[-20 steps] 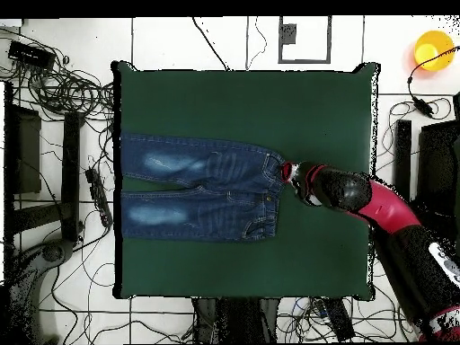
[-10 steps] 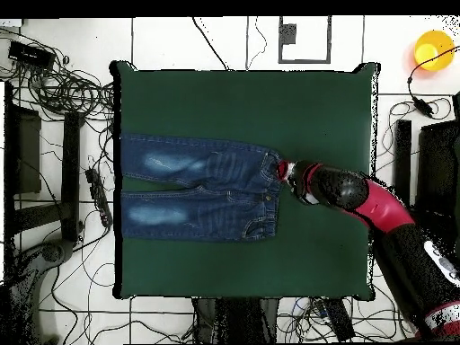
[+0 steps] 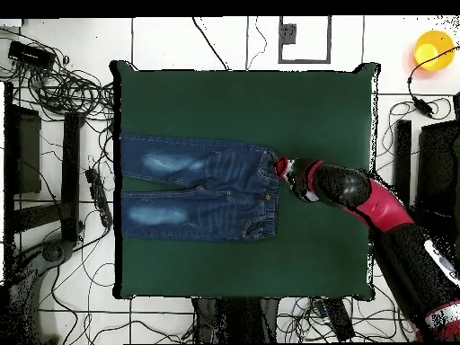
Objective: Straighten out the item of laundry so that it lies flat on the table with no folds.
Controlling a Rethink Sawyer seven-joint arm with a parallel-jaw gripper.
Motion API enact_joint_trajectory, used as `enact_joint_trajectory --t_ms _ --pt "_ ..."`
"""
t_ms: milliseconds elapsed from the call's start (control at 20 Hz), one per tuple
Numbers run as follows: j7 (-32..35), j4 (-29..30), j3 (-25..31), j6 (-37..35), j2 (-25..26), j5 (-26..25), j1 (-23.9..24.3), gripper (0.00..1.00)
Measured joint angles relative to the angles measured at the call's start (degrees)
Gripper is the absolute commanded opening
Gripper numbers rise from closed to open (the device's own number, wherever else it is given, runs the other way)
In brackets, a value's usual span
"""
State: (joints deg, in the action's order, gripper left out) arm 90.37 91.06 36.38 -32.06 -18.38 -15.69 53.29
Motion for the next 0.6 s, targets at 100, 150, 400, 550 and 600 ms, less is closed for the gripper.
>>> enact_joint_trajectory --t_ms 100,150,400,550,600 --pt "0.0 0.0 0.5 -0.7 0.0 0.0 0.1 1.0" --pt "0.0 0.0 0.6 -0.9 0.0 0.0 0.1 1.0" --pt "0.0 0.0 1.7 -2.3 0.6 0.0 0.7 1.0" --pt "0.0 0.0 2.7 -2.9 1.5 0.0 1.3 1.0" --pt "0.0 0.0 3.1 -3.1 1.9 0.0 1.6 1.0"
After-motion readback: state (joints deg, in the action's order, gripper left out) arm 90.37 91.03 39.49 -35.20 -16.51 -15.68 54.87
